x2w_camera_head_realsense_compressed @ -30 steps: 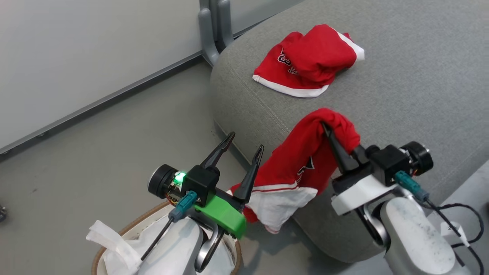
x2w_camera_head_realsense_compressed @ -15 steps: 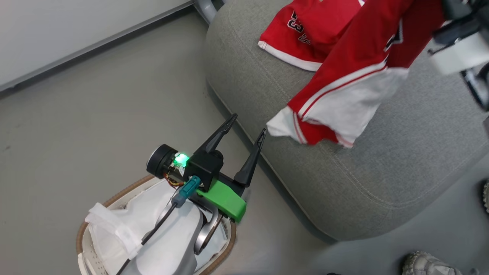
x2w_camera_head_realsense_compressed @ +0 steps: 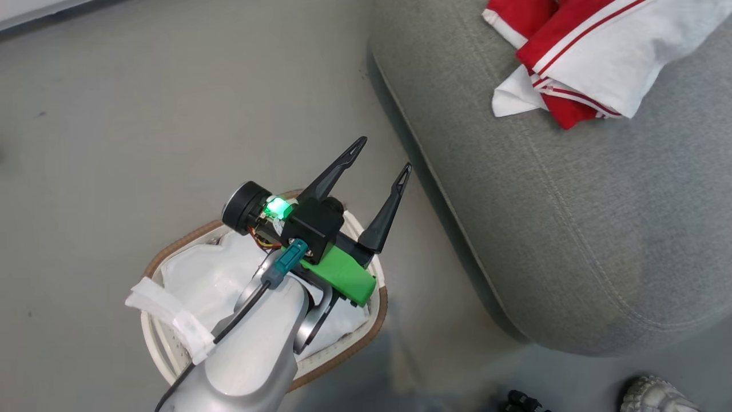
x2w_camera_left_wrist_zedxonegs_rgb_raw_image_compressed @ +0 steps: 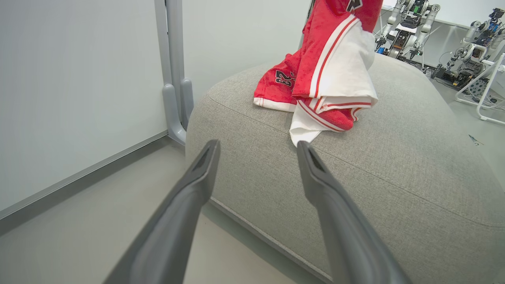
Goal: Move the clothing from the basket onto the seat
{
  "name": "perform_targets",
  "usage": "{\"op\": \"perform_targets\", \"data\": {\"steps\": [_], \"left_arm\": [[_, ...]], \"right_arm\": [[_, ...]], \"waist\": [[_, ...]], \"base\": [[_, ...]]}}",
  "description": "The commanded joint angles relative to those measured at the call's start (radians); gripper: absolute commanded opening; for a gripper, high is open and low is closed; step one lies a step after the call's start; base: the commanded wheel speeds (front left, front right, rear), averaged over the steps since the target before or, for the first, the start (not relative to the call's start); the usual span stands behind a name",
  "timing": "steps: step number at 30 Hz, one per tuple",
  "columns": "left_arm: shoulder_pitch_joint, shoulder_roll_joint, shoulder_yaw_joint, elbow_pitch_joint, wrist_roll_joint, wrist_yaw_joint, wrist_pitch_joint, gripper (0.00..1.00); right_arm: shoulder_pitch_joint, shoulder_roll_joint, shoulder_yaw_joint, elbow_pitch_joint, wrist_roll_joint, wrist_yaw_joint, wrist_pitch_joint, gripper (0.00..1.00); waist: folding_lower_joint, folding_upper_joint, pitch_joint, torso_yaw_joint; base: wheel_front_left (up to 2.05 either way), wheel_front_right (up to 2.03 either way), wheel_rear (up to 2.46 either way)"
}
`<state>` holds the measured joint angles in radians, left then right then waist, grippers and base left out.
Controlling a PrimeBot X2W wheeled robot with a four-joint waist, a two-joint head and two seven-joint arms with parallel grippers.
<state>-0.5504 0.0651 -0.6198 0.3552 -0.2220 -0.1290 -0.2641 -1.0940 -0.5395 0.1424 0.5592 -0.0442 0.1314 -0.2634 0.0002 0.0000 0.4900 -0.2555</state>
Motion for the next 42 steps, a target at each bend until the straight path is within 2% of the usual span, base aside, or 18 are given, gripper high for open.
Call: {"op": "perform_targets", "data": {"steps": [1,5,8,16,21,27,31,36,42], "left_arm": [[-0.017,-0.001,0.002,-0.003,0.003,-0.003,0.000,1.00],[-0.008,-0.003,0.015,0.001,0.000,-0.003,0.000,1.00],[0.009,-0.004,0.023,0.006,-0.001,-0.003,0.000,1.00],[0.068,-0.005,0.077,0.025,-0.006,-0.003,0.000,1.00],[0.125,-0.008,0.134,0.032,-0.016,-0.003,0.000,1.00],[0.203,-0.010,0.246,0.038,0.001,0.001,0.000,1.00],[0.260,-0.012,0.356,0.041,0.010,0.021,-0.001,1.00],[0.321,-0.014,0.473,0.044,0.031,0.043,0.000,1.00],[0.399,-0.014,0.582,0.045,0.052,0.049,0.000,1.00]], "right_arm": [[0.038,0.021,-0.016,0.043,-0.006,-0.001,-0.002,1.00],[0.110,0.063,-0.076,0.123,-0.032,-0.002,-0.002,1.00],[0.181,0.098,-0.107,0.130,-0.040,-0.002,-0.002,1.00],[0.396,0.191,-0.118,0.049,-0.010,-0.002,-0.002,1.00],[0.508,0.256,-0.096,-0.027,0.032,-0.002,-0.002,1.00],[0.601,0.336,-0.070,-0.100,0.074,-0.001,-0.002,1.00],[0.652,0.387,-0.079,-0.111,0.084,-0.001,-0.002,1.00],[0.700,0.422,-0.084,-0.125,0.078,-0.001,-0.002,1.00],[0.766,0.443,-0.085,-0.141,0.069,-0.001,-0.002,1.00]], "waist": [[-0.0002,0.0000,0.054,0.067],[-0.0002,0.0000,0.044,0.082],[-0.0002,0.0000,0.030,0.084],[-0.0002,0.0000,-0.053,0.091],[-0.0002,0.0000,-0.123,0.120],[-0.0002,0.0000,-0.198,0.164],[-0.0002,0.0000,-0.247,0.203],[-0.0002,0.0000,-0.288,0.244],[-0.0002,0.0000,-0.333,0.279]], "base": [[0.00,0.00,0.00],[0.00,0.00,0.00],[0.00,0.00,0.00],[0.00,0.00,0.00],[0.00,0.00,0.00],[0.00,0.00,0.00],[0.00,0.00,0.00],[0.00,0.00,0.00],[0.00,0.00,0.00]]}}
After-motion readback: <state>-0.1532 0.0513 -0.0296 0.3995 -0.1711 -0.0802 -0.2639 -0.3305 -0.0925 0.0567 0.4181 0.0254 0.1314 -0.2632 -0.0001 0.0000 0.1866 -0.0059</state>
